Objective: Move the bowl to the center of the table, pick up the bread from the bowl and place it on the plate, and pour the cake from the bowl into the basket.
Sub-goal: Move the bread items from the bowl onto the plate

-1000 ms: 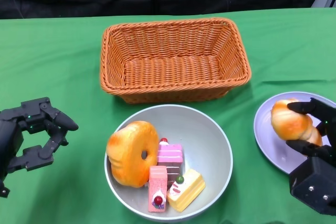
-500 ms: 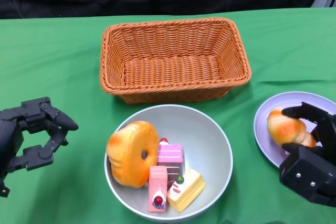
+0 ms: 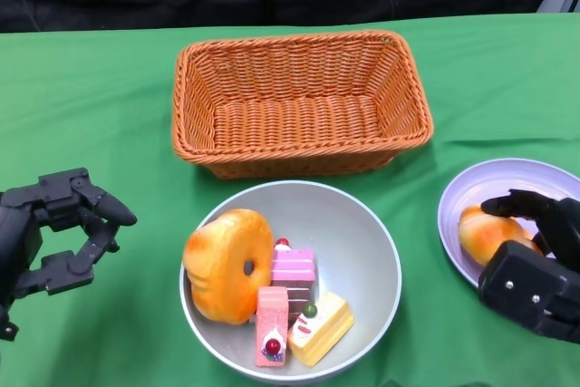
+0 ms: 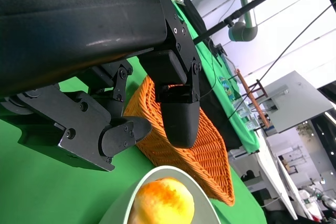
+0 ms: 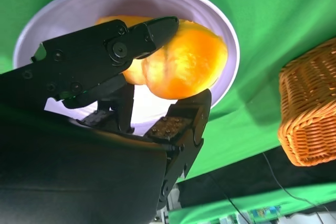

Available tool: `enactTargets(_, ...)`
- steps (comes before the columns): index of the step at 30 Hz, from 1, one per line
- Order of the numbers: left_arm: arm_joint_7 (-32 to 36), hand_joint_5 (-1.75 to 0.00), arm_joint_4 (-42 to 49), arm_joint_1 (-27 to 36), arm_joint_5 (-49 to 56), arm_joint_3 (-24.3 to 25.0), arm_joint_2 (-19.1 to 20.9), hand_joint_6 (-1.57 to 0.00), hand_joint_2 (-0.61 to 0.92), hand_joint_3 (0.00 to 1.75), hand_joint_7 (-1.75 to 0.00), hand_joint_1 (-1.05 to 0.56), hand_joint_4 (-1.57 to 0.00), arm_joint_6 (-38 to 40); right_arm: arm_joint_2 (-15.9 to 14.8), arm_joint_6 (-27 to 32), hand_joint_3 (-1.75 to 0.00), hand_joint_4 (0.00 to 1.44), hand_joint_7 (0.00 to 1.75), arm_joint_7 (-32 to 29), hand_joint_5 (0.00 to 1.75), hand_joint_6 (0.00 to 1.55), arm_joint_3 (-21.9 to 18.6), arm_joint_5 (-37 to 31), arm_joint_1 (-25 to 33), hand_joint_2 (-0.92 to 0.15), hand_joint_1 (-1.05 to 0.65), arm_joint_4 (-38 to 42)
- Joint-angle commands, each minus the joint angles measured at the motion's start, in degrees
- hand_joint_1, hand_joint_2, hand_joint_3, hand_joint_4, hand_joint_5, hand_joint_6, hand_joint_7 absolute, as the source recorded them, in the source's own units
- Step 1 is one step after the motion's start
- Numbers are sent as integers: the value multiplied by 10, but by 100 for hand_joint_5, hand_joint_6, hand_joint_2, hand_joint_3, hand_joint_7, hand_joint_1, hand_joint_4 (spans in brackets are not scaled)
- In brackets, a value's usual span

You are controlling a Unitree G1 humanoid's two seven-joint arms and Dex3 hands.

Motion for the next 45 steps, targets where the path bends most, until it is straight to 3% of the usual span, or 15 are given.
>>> enactTargets(1, -3, -146, -2, -1, -4, 4, 10, -87, 69, 79, -104, 7, -82, -3, -14, 30, -1, 96, 1, 27, 27, 96, 4, -3, 18, -92, -24, -32)
enactTargets(5, -2, -146, -1, 0, -3, 4, 11, -87, 69, 80, -104, 7, -83, -7, -18, 75, 0, 81, 0, 65, 9, 74, 11, -11, 33, -90, -26, -87)
enactTargets(14, -5, -147, 7, -3, -4, 5, 14, -87, 67, 81, -105, 7, -83, -10, -35, 180, -1, 60, 0, 164, 0, 46, 42, -55, 47, -89, -42, -188)
enactTargets(24, 2, -147, 13, -4, 6, 5, 16, -88, 66, 83, -105, 7, -83, -19, -38, 231, -1, 39, 0, 205, 0, 33, 54, -86, 52, -91, -59, -249)
enactTargets(37, 2, -145, 11, -3, 6, 4, 17, -87, 65, 84, -106, 5, -84, -18, -30, 227, 0, 32, 0, 172, 0, 28, 59, -130, 66, -92, -65, -259)
enactTargets(45, -2, -146, 16, -5, 2, 4, 16, -87, 64, 86, -107, 7, -84, -22, -26, 234, 0, 33, 0, 189, 1, 26, 56, -134, 88, -91, -69, -334)
